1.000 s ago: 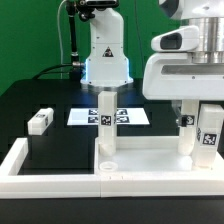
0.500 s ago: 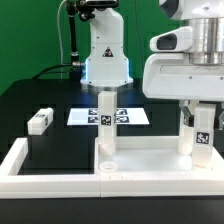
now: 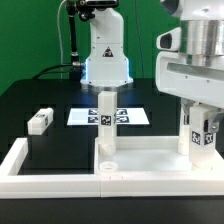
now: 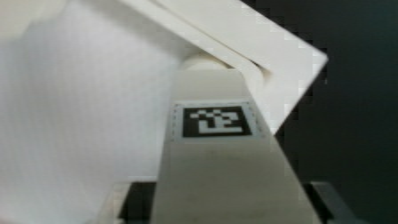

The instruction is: Assemble desk

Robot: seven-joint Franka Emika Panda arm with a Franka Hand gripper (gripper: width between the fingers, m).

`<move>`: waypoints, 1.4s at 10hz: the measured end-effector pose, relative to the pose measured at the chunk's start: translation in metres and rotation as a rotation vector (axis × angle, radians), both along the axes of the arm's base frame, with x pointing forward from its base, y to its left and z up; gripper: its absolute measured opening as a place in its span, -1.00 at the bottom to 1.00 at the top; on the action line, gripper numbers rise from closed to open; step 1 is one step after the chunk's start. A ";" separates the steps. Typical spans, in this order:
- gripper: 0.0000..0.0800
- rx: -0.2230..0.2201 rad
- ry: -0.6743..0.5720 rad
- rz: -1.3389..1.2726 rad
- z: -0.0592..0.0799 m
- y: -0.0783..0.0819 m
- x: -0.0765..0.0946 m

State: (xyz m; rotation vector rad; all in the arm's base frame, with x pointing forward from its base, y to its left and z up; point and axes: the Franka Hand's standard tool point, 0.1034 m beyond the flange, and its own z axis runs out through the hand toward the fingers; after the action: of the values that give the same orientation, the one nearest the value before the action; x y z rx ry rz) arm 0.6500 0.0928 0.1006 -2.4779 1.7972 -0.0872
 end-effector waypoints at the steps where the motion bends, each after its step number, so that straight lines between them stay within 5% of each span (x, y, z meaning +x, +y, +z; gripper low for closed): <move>1: -0.28 0.046 0.000 -0.148 0.000 -0.002 -0.001; 3: -0.27 0.120 -0.012 -0.384 -0.001 -0.003 -0.005; 5: -0.27 0.125 -0.004 -0.412 -0.001 0.001 -0.006; 6: -0.05 0.123 -0.006 -0.395 -0.001 0.001 -0.006; 7: -0.05 0.118 -0.010 -0.353 -0.001 0.002 -0.006; 8: 0.33 0.098 -0.028 -0.217 0.004 0.007 -0.006; 9: 0.33 0.062 -0.060 0.008 0.011 0.009 -0.006; 10: 0.57 0.032 -0.077 0.198 0.014 0.014 -0.005; 14: 0.62 -0.008 -0.089 0.459 0.013 0.014 -0.006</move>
Offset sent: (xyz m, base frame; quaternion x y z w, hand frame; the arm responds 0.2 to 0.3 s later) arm 0.0095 0.0070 0.0051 0.0184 -0.0062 0.1814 0.9832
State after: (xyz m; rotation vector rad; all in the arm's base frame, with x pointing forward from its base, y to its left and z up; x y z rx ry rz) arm 0.6444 0.1064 0.1138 -2.7684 1.1588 -0.1703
